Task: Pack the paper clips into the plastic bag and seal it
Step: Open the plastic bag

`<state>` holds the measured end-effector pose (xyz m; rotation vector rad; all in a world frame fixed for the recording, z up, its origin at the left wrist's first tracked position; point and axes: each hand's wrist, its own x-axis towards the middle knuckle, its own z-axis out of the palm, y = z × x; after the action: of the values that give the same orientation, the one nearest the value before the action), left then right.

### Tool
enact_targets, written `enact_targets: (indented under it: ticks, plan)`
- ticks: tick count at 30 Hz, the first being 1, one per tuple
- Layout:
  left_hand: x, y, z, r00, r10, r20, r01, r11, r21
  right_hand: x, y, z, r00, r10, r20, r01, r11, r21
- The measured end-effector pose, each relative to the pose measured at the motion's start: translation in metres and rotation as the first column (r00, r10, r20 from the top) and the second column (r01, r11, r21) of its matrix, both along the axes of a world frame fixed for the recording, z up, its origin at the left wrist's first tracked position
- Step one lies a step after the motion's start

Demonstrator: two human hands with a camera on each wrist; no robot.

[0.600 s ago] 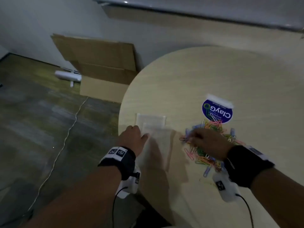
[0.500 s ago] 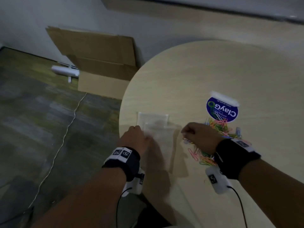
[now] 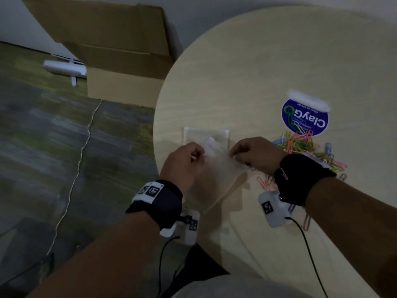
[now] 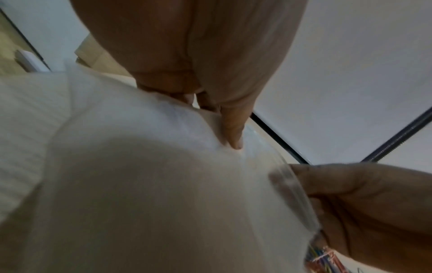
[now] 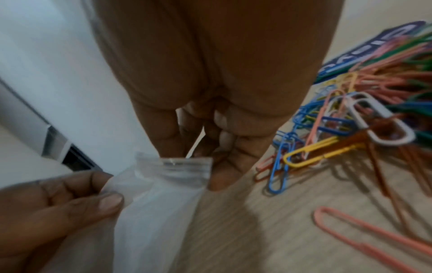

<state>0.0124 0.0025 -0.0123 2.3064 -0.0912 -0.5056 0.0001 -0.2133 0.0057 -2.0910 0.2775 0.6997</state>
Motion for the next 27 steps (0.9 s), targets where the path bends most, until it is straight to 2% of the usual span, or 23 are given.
enact_targets:
  ticks: [1,3,5,6,7,9,11,13,16,19,24,27]
  plan:
    - [0.001,0.000,0.000,1.000,-0.002,0.004,0.002,1.000,-0.010,-0.004,-0.002,0.002,0.997,-0.077,-0.032,0.079,0.993,0.085]
    - [0.000,-0.001,0.001,0.992,-0.033,0.120,0.030,0.999,0.033,-0.013,-0.005,0.006,0.979,-0.182,-0.097,0.198,0.960,0.200]
    - [-0.004,-0.009,0.010,0.956,-0.040,0.289,0.019,0.997,0.072,-0.022,-0.005,0.012,0.972,-0.224,-0.077,0.235,0.948,0.216]
    - [-0.009,-0.016,0.018,0.948,-0.032,0.316,0.014,0.998,0.058,-0.028,-0.004,0.017,0.971,-0.234,-0.043,0.238,0.949,0.205]
    - [-0.014,-0.025,0.027,0.958,-0.033,0.284,0.023,0.999,0.039,-0.033,-0.004,0.021,0.972,-0.237,-0.006,0.233,0.954,0.190]
    - [-0.024,-0.044,0.042,0.993,-0.048,0.112,0.047,0.999,0.013,-0.043,-0.004,0.028,0.966,-0.255,0.039,0.243,0.951,0.191]
    - [-0.030,-0.060,0.046,0.997,-0.076,-0.019,0.076,0.997,-0.013,-0.051,-0.008,0.032,0.956,-0.289,0.044,0.273,0.938,0.213]
    - [-0.035,-0.067,0.046,0.994,-0.086,-0.071,0.084,0.996,-0.021,-0.060,-0.015,0.032,0.939,-0.343,0.025,0.331,0.921,0.207]
    - [-0.039,-0.071,0.047,0.996,-0.066,-0.063,0.065,0.998,-0.016,-0.073,-0.035,0.025,0.913,-0.407,0.036,0.398,0.905,0.153]
    - [-0.046,-0.080,0.054,0.995,-0.096,-0.015,0.097,0.995,0.030,-0.084,-0.047,0.022,0.919,-0.384,0.091,0.379,0.923,0.072]
    - [-0.051,-0.101,0.059,0.995,-0.093,0.029,0.094,0.996,-0.011,-0.086,-0.045,0.029,0.908,-0.378,0.183,0.363,0.925,0.111]
    - [-0.047,-0.102,0.059,0.989,-0.124,0.079,0.119,0.991,0.058,-0.086,-0.051,0.026,0.885,-0.408,0.224,0.403,0.913,0.068]
